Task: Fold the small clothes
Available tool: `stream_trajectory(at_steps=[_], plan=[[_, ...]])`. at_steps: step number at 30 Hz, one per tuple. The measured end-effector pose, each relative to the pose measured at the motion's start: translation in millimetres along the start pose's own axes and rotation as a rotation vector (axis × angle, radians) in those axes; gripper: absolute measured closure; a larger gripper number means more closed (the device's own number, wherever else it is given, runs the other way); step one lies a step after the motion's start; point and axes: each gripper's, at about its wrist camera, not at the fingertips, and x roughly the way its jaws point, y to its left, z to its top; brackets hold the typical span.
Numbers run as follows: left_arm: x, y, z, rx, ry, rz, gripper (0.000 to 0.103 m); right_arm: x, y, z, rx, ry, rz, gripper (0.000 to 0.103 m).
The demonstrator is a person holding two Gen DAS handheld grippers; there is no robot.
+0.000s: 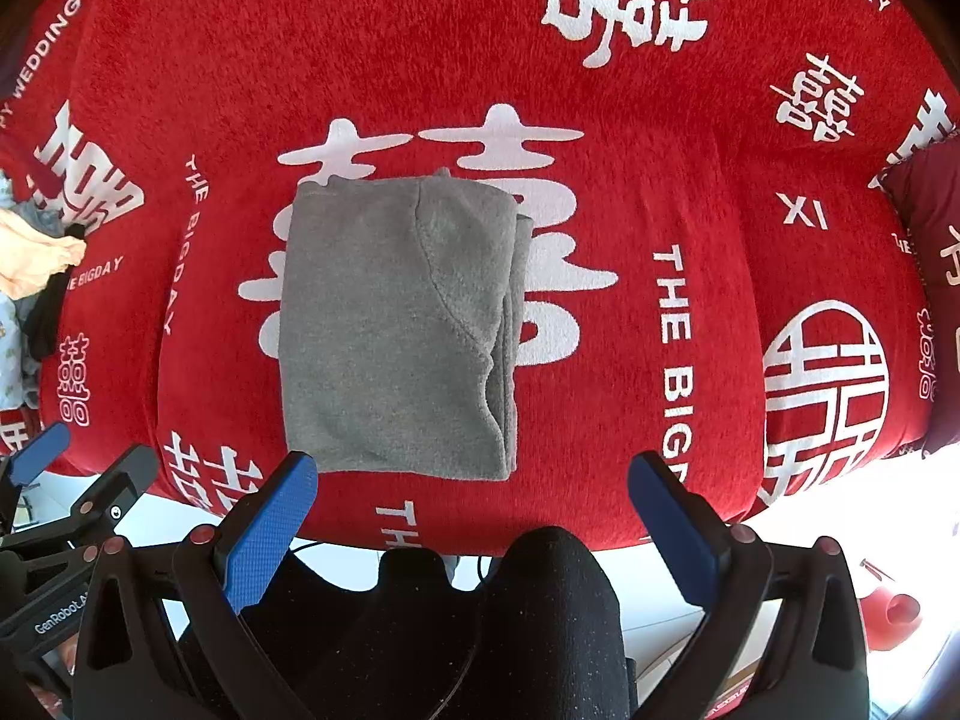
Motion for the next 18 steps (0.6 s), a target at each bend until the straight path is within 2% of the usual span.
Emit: stream_trajectory(at_steps=[18], plan=[[-1.4, -0.4, 0.0, -0.01, -0.013, -0.002, 0.001, -0.3, 0.9, 2.9, -0.013, 0.003, -0.001, 0.0]])
